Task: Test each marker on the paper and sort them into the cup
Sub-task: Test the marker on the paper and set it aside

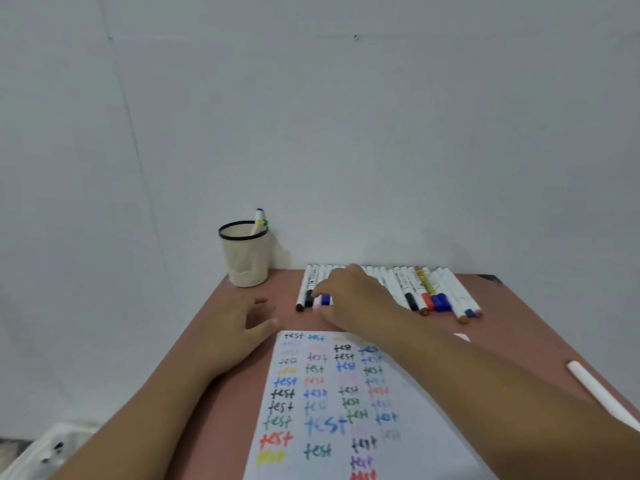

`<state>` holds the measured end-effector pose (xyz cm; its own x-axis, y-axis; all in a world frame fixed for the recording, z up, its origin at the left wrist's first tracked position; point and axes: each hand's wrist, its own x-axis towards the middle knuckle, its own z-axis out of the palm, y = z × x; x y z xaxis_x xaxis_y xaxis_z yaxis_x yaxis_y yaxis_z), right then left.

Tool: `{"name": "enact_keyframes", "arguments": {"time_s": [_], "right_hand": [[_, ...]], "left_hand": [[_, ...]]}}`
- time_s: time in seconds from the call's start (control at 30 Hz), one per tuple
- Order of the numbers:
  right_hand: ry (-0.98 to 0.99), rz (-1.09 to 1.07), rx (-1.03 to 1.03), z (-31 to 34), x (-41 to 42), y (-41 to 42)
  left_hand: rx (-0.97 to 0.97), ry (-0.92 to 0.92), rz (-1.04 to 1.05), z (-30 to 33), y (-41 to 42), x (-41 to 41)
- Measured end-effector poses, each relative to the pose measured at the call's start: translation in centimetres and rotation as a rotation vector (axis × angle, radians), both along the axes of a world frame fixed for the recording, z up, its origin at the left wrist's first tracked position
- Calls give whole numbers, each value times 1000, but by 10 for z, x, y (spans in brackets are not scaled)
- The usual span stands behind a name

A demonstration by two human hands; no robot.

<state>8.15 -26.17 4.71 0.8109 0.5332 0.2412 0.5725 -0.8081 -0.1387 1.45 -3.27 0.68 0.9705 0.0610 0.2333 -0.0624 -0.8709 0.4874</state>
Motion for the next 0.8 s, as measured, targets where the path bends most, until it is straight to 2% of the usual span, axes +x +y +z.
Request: {"name": "enact_keyframes", "arguments": {"time_s": [0.27,0.33,0.43,0.5,0.57,0.6,0.67,0.8], "right_hand": [[-49,7,-120,-33,57,53],[-180,83,-242,-37,61,56],[-511,264,-326,-41,57,51],[-604,323,-124,-42,52,44],[-594,395,159,-41,47,38],[-572,428,264,-38,41,35],[-582,478,381,-32,25,26],[-755,566,329,-21,-7,5]], "left_hand": [[-155,6,59,-10,15,9],[-132,-2,60,-10,16,11],[-104,4,65,-9,15,9],[-78,-26,73,-8,12,8],[-71,-99,75,-8,8,7],[-131,-116,67,-7,5,5],[-382,-106,39,2,-6,-1],[-889,15,-41,21,-29,-10]]}}
